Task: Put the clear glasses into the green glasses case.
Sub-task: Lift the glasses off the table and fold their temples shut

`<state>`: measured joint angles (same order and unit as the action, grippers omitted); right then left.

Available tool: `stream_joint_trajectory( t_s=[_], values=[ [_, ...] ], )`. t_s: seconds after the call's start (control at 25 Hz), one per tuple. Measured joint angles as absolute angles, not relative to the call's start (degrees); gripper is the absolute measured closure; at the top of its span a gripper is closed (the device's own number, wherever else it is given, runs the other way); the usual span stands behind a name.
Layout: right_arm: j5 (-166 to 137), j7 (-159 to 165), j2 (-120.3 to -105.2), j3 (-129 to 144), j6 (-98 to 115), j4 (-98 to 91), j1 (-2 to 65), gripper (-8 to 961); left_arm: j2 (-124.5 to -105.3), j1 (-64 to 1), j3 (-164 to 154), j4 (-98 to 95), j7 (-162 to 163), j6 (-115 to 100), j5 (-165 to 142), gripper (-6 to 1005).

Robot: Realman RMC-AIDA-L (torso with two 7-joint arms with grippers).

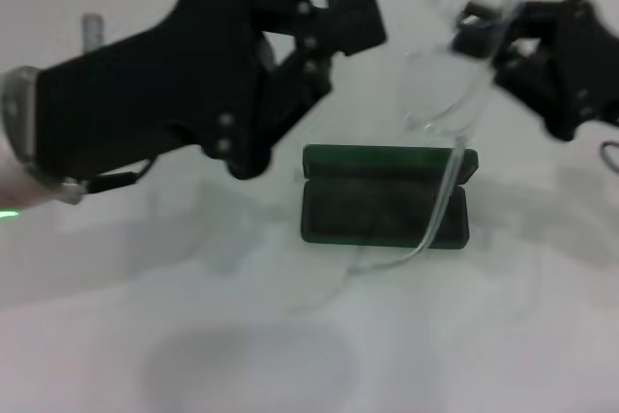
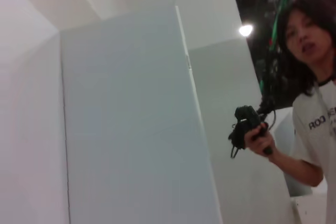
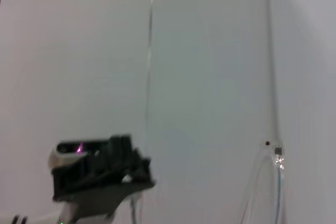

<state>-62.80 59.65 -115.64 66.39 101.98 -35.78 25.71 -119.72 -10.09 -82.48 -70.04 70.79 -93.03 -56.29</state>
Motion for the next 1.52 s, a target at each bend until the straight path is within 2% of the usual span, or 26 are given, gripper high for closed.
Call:
stream_joint_trajectory(
  t_s=[0.28, 0.68, 1.2, 1.52],
  values=[
    [-61.8, 60.7, -115.61, 54.5, 110.0, -35.8, 23.2, 841, -119.50, -9.8, -77.1, -69.5, 76.0, -96.1, -58.8, 976],
    [-52.0, 60.8, -115.85, 54.2, 114.9, -35.5, 23.4, 841, -119.57, -12.0, -79.2, -66.9, 77.3, -98.2, -65.5, 976],
    [-48.4, 53.7, -116.11, 58.1, 113.3, -26.0, 30.9, 841, -119.72, -17.2, -88.2, -63.0, 76.0, -98.4, -65.7, 976],
    [-48.6, 50.9, -116.12, 63.7, 110.0, -25.2, 31.4, 841, -119.81, -17.6, -88.7, -62.1, 74.0, -98.3, -63.7, 977]
  ],
)
